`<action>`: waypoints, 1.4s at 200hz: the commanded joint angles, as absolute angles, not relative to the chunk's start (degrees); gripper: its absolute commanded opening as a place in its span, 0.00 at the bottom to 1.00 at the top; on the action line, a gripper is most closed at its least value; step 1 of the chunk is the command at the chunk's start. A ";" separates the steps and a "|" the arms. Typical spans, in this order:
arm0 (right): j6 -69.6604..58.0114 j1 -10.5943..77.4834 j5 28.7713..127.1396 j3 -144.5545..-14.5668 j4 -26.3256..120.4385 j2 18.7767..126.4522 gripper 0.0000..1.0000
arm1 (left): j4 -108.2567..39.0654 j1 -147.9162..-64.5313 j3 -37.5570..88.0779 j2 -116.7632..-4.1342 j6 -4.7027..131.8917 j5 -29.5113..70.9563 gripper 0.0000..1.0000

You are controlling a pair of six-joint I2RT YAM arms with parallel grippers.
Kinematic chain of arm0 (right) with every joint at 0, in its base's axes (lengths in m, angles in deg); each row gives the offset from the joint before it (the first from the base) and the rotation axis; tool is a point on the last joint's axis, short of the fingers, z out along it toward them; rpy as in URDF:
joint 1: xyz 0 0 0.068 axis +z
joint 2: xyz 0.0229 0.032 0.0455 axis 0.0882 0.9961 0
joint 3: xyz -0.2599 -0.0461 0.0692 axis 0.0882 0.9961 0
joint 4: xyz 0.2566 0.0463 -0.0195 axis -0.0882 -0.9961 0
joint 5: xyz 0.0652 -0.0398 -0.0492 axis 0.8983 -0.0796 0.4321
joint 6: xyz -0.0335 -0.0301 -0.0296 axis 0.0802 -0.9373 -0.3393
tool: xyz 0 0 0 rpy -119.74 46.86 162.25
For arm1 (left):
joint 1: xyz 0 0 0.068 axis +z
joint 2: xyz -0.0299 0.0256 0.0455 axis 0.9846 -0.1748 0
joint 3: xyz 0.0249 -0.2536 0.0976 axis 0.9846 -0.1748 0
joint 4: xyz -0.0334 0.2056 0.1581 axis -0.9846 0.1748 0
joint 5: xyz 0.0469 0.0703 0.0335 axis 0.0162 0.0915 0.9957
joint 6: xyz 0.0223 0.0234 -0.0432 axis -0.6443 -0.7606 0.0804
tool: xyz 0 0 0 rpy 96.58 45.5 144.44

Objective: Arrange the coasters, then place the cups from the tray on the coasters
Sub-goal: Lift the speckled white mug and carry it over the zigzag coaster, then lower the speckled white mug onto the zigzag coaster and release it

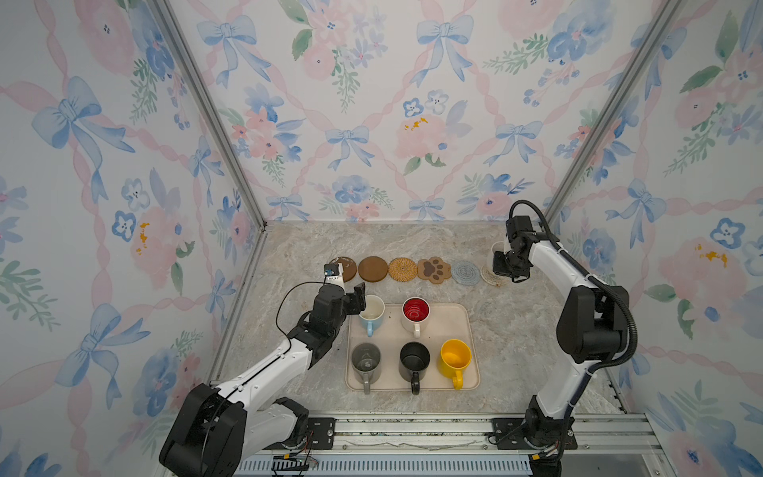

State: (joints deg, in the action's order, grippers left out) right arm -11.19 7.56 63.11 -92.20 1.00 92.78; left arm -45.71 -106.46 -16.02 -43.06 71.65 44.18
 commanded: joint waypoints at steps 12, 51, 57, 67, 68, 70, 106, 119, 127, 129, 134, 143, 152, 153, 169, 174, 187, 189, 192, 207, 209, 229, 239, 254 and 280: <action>-12.25 6.84 61.88 -94.60 4.37 92.98 0.00 | -46.30 -105.96 -17.13 -42.17 72.23 43.96 0.78; -12.27 6.58 61.79 -94.69 4.37 94.13 0.00 | -46.31 -105.93 -17.16 -42.29 72.37 43.84 0.78; -12.22 6.64 61.84 -94.74 4.37 94.35 0.00 | -46.31 -105.95 -17.13 -42.21 72.37 43.81 0.78; -12.24 6.64 61.76 -94.65 4.45 94.74 0.00 | -46.35 -105.86 -17.12 -42.18 72.35 43.84 0.78; -12.25 6.64 61.75 -94.66 4.46 94.75 0.00 | -46.36 -105.86 -17.07 -42.19 72.33 43.87 0.78; -12.27 6.67 61.69 -94.61 4.44 94.83 0.00 | -46.30 -105.86 -17.11 -42.20 72.37 43.82 0.78; -11.84 6.46 61.33 -93.82 5.51 94.85 0.00 | -46.35 -105.85 -17.28 -42.20 72.42 43.85 0.78; -11.83 6.31 61.32 -93.79 5.69 94.81 0.00 | -46.35 -105.90 -17.30 -42.20 72.41 43.85 0.78; -11.75 6.37 61.31 -93.68 5.66 94.77 0.00 | -46.28 -105.87 -17.22 -42.29 72.41 43.81 0.78; -11.73 6.38 61.31 -93.64 5.68 94.76 0.00 | -46.35 -105.91 -17.21 -42.29 72.42 43.85 0.78; -11.74 6.31 61.31 -93.55 5.69 94.68 0.00 | -46.35 -105.86 -17.25 -42.29 72.46 43.81 0.78; -11.75 6.29 61.31 -93.47 5.75 94.61 0.00 | -46.35 -105.94 -17.25 -42.28 72.43 43.75 0.78; -11.74 6.26 61.31 -93.25 5.78 94.58 0.00 | -46.30 -105.88 -17.22 -42.20 72.47 43.72 0.78; -11.70 6.27 61.31 -93.22 5.82 94.58 0.00 | -46.34 -105.91 -17.26 -42.20 72.43 43.76 0.78; -11.63 6.31 61.31 -92.85 5.80 94.50 0.00 | -46.34 -105.84 -17.32 -42.13 72.42 43.77 0.78; -11.66 6.25 61.31 -92.78 5.94 94.57 0.00 | -46.37 -105.84 -17.38 -42.11 72.48 43.77 0.78; -11.50 6.29 61.38 -92.49 6.04 94.61 0.00 | -46.34 -105.78 -17.43 -41.94 72.42 43.86 0.78; -11.51 6.29 61.46 -92.37 6.04 94.66 0.00 | -46.32 -105.78 -17.46 -41.94 72.44 43.82 0.78; -11.42 6.29 61.48 -92.37 6.04 94.67 0.00 | -46.30 -105.80 -17.52 -41.86 72.46 43.81 0.78; -11.31 6.29 61.74 -92.03 6.17 94.76 0.00 | -46.32 -105.80 -17.49 -41.68 72.47 43.85 0.78; -11.29 6.29 61.75 -91.97 6.20 94.76 0.00 | -46.36 -105.78 -17.54 -41.68 72.48 43.84 0.78; -11.07 6.23 61.76 -91.34 6.39 94.70 0.00 | -46.31 -105.74 -17.61 -41.53 72.46 43.83 0.78; -11.04 6.29 61.76 -90.91 6.61 94.63 0.00 | -46.29 -105.71 -17.72 -41.46 72.48 43.86 0.78; -10.87 6.29 61.80 -90.48 6.74 94.59 0.00 | -46.33 -105.69 -17.82 -41.39 72.52 43.79 0.78; -10.48 6.29 62.19 -89.85 6.96 94.76 0.00 | -46.34 -105.65 -17.91 -41.32 72.51 43.63 0.78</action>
